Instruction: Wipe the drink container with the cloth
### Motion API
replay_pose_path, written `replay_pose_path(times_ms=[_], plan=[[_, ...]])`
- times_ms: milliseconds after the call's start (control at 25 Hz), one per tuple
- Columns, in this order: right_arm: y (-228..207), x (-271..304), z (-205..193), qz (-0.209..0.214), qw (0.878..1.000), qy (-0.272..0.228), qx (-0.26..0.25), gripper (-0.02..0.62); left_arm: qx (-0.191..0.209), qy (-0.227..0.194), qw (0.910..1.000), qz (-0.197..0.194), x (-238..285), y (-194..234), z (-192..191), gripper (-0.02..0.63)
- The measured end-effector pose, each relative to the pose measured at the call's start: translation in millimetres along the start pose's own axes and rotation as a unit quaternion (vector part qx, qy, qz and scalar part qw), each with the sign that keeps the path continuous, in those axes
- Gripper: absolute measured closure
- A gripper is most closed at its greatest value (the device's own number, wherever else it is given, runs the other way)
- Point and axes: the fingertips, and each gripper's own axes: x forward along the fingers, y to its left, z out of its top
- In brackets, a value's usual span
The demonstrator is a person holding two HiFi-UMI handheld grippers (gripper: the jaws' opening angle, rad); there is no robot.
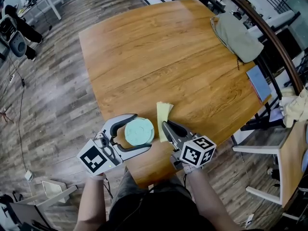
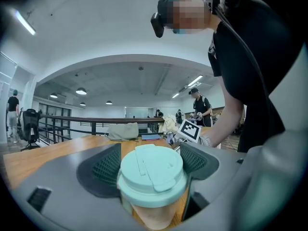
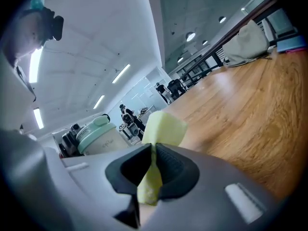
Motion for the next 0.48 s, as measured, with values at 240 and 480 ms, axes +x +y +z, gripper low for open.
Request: replay_pose_path(times_ms=[240, 480], plan=[[5.7, -4.5, -2.5, 0.023, 1.000, 0.011, -0.005, 0.555, -0.010, 0.001, 0.9997, 0.024, 3.6, -7.9, 1.2, 0.224], [7.2, -8.1, -2.5, 0.042, 0.999, 0.024, -0.014, 0.557, -0.027, -0.010, 0.9968, 0.075, 2.5, -7.8, 4.0, 0.224]])
